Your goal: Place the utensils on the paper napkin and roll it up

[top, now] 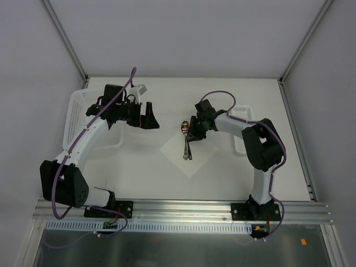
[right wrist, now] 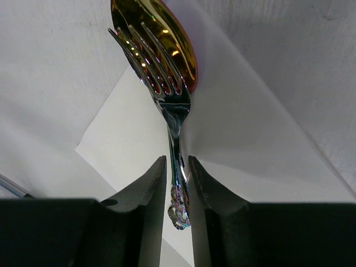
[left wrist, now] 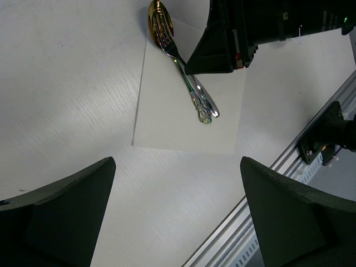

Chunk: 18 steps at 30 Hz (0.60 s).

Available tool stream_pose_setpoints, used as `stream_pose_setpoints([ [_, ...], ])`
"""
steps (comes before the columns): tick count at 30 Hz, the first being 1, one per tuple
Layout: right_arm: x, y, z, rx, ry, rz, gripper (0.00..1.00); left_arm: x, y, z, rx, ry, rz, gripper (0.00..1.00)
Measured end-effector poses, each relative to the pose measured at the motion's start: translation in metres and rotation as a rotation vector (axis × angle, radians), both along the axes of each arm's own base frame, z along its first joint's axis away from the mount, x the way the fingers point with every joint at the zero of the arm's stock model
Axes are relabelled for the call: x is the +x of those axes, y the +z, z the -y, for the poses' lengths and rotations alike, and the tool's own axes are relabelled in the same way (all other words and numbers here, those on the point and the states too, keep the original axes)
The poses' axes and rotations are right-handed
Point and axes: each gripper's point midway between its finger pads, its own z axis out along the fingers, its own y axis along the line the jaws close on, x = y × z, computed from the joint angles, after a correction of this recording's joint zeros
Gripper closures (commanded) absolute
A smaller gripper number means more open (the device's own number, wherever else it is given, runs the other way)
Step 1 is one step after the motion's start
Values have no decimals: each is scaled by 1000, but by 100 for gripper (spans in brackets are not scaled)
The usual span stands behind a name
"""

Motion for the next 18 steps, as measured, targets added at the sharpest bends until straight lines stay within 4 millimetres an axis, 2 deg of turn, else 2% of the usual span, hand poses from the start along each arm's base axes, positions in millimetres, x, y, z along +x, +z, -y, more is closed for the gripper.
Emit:
stream_pose_setpoints([
  [5,4,5,3,19,-16,-3,73,-9,4,-1,25,-87,94,15],
  [6,5,8,4,24,-21,2,73,-12,5,-2,37,-118,127,22],
  [9,12,31,9,56,-40,44,73,-27,0,5,99,-236,239,32],
  [11,18,52,15,85,-58,86,74,-48,-9,22,161,-375,323,38],
  [13,22,73,26,113,-83,127,77,-77,-23,48,215,-557,393,44],
  [15,26,86,41,126,-111,158,78,-108,-42,72,262,-741,435,46],
  [18,24,84,61,121,-149,156,80,-136,-73,99,331,-938,439,55],
])
